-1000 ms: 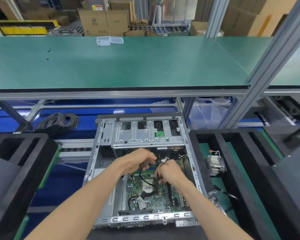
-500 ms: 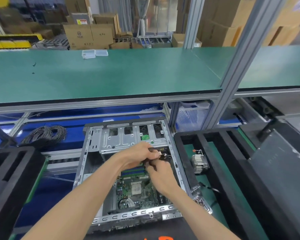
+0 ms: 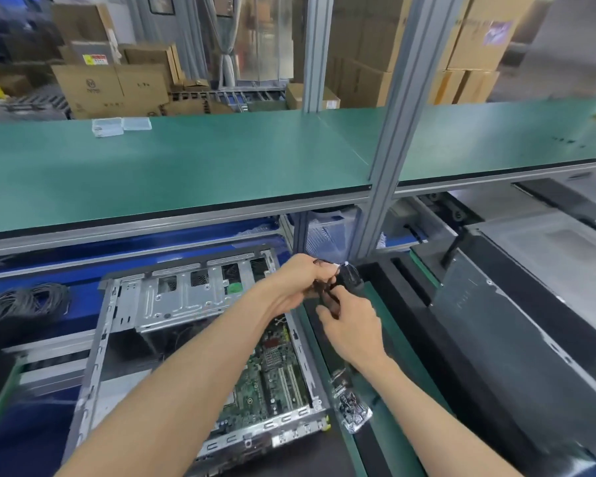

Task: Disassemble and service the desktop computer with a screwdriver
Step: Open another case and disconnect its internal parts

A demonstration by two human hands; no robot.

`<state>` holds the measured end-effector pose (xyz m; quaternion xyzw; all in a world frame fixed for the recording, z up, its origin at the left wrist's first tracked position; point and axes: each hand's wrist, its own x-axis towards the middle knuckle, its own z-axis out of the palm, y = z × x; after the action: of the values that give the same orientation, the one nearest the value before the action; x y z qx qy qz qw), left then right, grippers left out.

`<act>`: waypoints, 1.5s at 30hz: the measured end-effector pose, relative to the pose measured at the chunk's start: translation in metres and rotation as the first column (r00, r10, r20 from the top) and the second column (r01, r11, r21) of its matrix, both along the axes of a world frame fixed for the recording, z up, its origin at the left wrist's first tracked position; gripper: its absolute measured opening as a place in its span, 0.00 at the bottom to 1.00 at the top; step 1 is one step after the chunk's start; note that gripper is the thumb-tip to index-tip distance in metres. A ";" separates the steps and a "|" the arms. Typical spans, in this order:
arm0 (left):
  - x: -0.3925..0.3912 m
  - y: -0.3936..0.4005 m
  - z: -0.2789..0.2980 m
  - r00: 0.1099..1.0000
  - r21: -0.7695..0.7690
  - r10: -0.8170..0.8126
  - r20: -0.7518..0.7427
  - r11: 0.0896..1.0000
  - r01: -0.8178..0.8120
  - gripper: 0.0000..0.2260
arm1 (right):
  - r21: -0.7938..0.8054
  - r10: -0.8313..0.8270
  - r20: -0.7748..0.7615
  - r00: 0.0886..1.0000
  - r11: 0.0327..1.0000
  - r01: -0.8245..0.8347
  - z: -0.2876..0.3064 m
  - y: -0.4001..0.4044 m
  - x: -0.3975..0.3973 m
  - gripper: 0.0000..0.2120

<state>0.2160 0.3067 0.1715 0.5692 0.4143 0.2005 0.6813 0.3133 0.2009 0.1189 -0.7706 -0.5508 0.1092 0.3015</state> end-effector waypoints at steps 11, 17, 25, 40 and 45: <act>0.040 -0.011 -0.037 0.860 0.334 -0.096 -0.501 0.896 0.294 0.22 | -0.297 -0.250 0.281 0.926 0.895 0.332 -0.013 -0.038 0.068 0.12; 0.010 -0.001 -0.038 0.902 0.376 -0.049 -0.428 0.899 0.227 0.13 | -0.226 -0.224 0.299 0.928 0.928 0.297 -0.015 -0.026 0.055 0.10; -0.048 0.010 -0.039 0.919 0.487 0.074 -0.386 0.863 0.135 0.08 | -0.130 -0.008 0.259 0.966 0.991 0.043 -0.008 0.013 -0.009 0.10; -0.148 0.001 -0.088 0.835 0.544 0.207 -0.509 0.829 0.126 0.07 | -0.139 0.219 0.262 0.940 0.972 -0.188 -0.030 0.054 -0.077 0.21; -0.144 -0.003 -0.108 0.811 0.585 0.161 -0.562 0.770 0.253 0.11 | -0.189 0.391 0.554 0.735 0.919 -0.347 -0.035 0.046 -0.092 0.13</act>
<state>0.0724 0.3033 0.0635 0.8086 0.4948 0.1265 0.2920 0.2212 0.2469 0.0841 -0.6523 -0.7534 -0.0539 0.0626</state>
